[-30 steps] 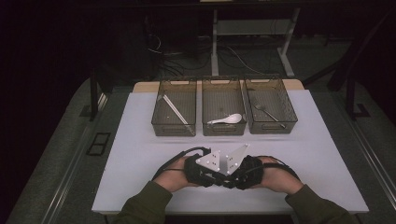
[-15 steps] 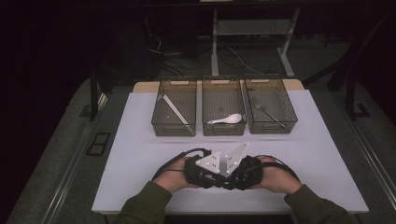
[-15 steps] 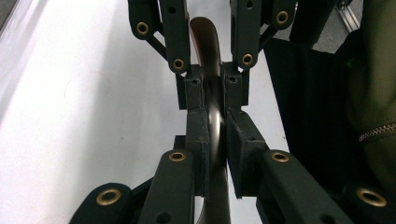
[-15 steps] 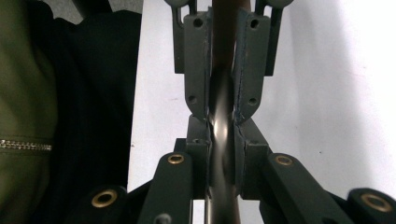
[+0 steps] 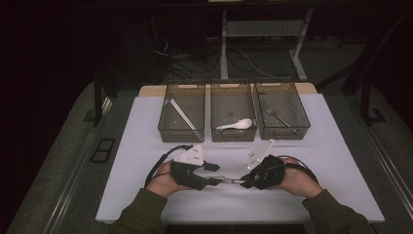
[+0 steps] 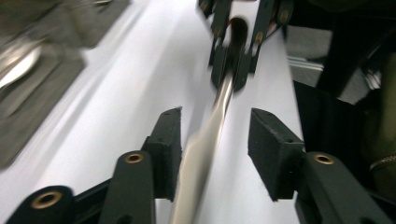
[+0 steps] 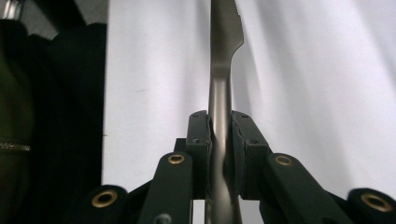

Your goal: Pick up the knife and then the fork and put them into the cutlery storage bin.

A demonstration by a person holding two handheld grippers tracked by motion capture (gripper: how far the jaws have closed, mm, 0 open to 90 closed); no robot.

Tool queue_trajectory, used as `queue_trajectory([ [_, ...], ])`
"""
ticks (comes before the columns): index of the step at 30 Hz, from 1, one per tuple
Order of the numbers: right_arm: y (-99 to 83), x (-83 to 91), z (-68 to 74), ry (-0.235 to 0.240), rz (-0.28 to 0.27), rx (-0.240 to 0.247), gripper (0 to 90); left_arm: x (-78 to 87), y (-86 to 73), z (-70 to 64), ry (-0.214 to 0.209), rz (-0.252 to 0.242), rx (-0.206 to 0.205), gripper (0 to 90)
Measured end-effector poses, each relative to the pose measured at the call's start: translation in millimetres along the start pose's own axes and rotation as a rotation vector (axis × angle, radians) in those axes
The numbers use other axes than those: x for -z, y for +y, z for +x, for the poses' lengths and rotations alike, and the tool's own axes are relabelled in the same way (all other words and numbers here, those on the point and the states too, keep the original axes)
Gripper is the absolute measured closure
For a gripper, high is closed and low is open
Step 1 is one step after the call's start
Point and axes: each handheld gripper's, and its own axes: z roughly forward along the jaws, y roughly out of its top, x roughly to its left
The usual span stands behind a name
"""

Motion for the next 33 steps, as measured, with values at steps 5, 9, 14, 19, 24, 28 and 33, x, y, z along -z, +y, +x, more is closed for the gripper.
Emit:
queue_trajectory([
  [5,-12.0,20.8,-12.8,-0.047,-0.051,-0.050,78.8,18.3,-15.1,5.7,0.076,-0.040,0.083,44.4],
  [9,-22.4,40.6,-23.1,-0.082,-0.088,-0.107,78.8,24.0,-26.4,6.1,0.127,-0.038,0.143,39.3],
  [14,-35.5,66.7,-36.7,-0.135,-0.159,-0.195,78.8,26.1,-40.6,1.4,0.183,-0.017,0.158,30.7],
  [19,-47.4,89.8,-53.2,-0.203,-0.214,-0.267,78.8,26.1,-48.2,-3.1,0.223,-0.023,0.193,22.6],
  [24,-56.0,108.0,-73.5,-0.270,-0.254,-0.340,78.8,24.7,-53.8,-3.7,0.253,-0.018,0.209,14.2],
  [28,-60.7,118.1,-90.3,-0.326,-0.257,-0.410,78.7,23.0,-56.5,-1.6,0.277,-0.016,0.220,8.5],
  [33,-63.0,127.0,-110.1,-0.404,-0.254,-0.487,78.7,21.9,-57.0,-1.1,0.295,-0.023,0.221,0.2],
])
